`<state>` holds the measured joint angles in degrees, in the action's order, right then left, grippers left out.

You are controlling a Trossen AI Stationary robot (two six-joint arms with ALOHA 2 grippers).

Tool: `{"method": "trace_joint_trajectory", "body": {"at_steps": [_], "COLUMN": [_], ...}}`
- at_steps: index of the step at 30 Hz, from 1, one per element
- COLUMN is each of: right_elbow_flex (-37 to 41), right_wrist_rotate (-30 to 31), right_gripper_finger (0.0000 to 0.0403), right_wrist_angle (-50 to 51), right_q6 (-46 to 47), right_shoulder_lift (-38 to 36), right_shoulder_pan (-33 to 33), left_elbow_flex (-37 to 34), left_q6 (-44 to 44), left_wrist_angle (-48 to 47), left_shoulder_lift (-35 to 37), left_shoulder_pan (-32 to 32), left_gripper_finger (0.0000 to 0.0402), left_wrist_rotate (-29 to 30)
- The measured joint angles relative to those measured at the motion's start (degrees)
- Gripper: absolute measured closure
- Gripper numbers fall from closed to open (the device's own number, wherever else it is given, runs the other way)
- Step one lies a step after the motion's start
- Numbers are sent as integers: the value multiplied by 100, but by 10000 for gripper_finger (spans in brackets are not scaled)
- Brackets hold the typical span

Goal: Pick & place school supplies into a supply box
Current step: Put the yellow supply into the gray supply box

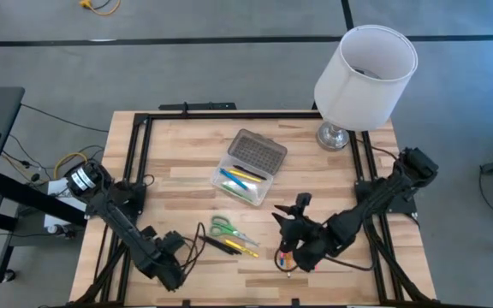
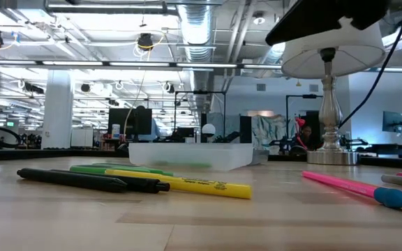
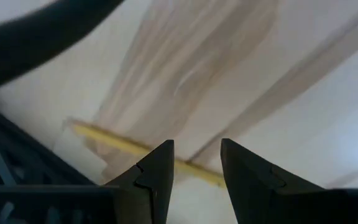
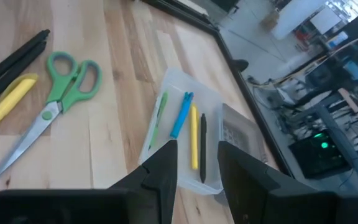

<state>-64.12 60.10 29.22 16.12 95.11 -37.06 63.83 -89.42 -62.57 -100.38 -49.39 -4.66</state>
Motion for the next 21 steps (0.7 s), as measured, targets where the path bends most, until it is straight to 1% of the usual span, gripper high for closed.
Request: {"method": "trace_joint_trajectory", "body": {"at_steps": [6, 12, 17, 21], "right_elbow_flex": [0, 0, 0, 0], "right_wrist_rotate": [6, 5, 4, -13], "right_gripper_finger": [292, 292, 292, 292], "right_wrist_angle": [15, 19, 19, 19], "right_q6": [4, 43, 48, 50], "right_shoulder_lift": [0, 0, 0, 0], "right_shoulder_pan": [10, 126, 166, 162], "left_elbow_flex": [2, 2, 2, -25], "left_q6": [-850, -1369, -1582, -1448], "left_wrist_angle": [9, 9, 178, 262], "left_shoulder_lift": [0, 0, 0, 0], "left_shoulder_pan": [-557, -1062, -1293, -1328], "left_gripper_finger": [274, 274, 274, 274], "left_wrist_rotate": [-51, -101, 212, 521]}}
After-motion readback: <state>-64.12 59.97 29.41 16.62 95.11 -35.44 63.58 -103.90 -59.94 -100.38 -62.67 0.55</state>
